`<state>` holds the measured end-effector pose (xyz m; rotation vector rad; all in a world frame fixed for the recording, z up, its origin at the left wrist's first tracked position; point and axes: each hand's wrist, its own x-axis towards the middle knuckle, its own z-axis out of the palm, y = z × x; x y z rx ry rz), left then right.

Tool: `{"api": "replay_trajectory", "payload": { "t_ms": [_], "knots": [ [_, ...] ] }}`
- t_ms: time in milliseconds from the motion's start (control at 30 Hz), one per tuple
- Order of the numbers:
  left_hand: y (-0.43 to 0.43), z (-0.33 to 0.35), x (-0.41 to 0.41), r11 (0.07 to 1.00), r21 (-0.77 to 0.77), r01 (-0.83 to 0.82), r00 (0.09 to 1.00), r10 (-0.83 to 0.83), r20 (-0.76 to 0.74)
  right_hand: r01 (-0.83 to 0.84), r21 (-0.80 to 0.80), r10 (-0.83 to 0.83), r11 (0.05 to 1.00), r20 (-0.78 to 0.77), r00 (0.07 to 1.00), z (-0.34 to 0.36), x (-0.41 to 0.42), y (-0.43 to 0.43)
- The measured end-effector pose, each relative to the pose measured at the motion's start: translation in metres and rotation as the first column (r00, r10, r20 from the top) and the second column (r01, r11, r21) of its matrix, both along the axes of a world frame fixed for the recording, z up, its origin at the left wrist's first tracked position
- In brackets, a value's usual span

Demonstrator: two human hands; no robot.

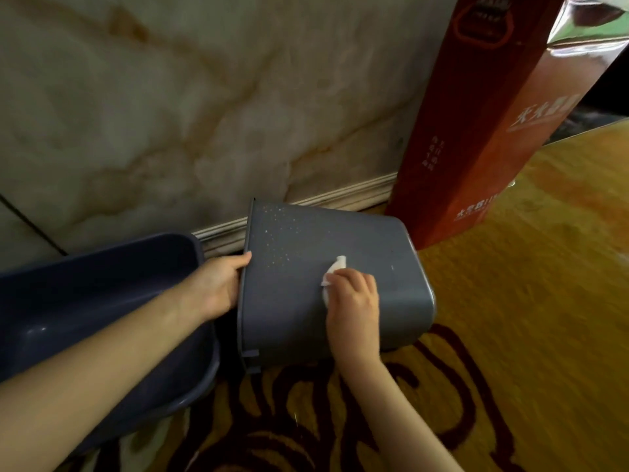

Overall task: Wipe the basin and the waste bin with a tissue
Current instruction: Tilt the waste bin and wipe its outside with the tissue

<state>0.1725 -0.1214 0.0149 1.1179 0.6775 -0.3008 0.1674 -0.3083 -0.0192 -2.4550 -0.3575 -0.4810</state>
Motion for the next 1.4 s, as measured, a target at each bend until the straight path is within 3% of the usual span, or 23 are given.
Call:
{"api": "replay_trajectory", "payload": {
  "t_ms": [200, 367, 433, 500, 600, 700, 833, 900, 1000, 1133, 1267, 1400],
  "knots": [
    [0.003, -0.002, 0.011, 1.0, 0.008, -0.026, 1.0, 0.026, -0.007, 0.3, 0.009, -0.299, 0.954, -0.084, 0.951, -0.004, 0.045, -0.07],
    [0.006, -0.004, 0.008, 1.0, -0.022, -0.018, 1.0, 0.018, 0.003, 0.428, 0.038, -0.413, 0.903, -0.197, 0.889, -0.001, 0.064, -0.092],
    [0.008, -0.004, 0.009, 0.999, -0.033, -0.023, 1.0, 0.023, 0.011, 0.455, 0.073, -0.438, 0.888, -0.168, 0.883, 0.006, 0.061, -0.086],
    [0.009, -0.004, 0.01, 0.999, -0.038, -0.036, 0.999, 0.037, 0.023, 0.365, 0.112, -0.357, 0.924, -0.084, 0.93, 0.015, 0.052, -0.062],
    [0.009, -0.004, 0.016, 0.997, -0.015, -0.078, 0.996, 0.079, 0.028, 0.059, 0.121, -0.059, 0.991, -0.004, 0.998, 0.026, 0.03, 0.004],
    [0.01, -0.004, 0.024, 0.993, 0.006, -0.121, 0.991, 0.12, 0.059, -0.183, 0.137, 0.18, 0.973, 0.036, 0.983, 0.031, 0.021, 0.063],
    [0.016, -0.007, 0.024, 0.993, -0.025, -0.115, 0.99, 0.117, 0.073, -0.34, -0.051, 0.338, 0.939, -0.057, 0.94, 0.018, 0.021, 0.092],
    [0.019, -0.009, 0.024, 0.993, -0.051, -0.108, 0.99, 0.112, 0.081, -0.339, -0.053, 0.338, 0.939, -0.036, 0.941, 0.015, 0.021, 0.088],
    [0.02, -0.009, 0.025, 0.997, -0.021, -0.08, 0.994, 0.081, 0.071, -0.241, -0.013, 0.241, 0.97, -0.022, 0.97, 0.011, 0.034, 0.061],
    [0.021, -0.009, 0.027, 0.998, -0.005, -0.066, 0.996, 0.067, 0.062, 0.04, -0.063, -0.043, 0.997, -0.043, 0.998, 0.004, 0.069, -0.005],
    [0.021, -0.008, 0.027, 0.998, -0.013, -0.064, 0.996, 0.065, 0.069, 0.257, -0.093, -0.267, 0.962, -0.107, 0.958, 0.001, 0.096, -0.062],
    [0.02, -0.005, 0.026, 0.998, -0.014, -0.06, 0.996, 0.061, 0.069, 0.362, -0.049, -0.366, 0.931, -0.134, 0.921, 0.002, 0.098, -0.074]
  ]
}}
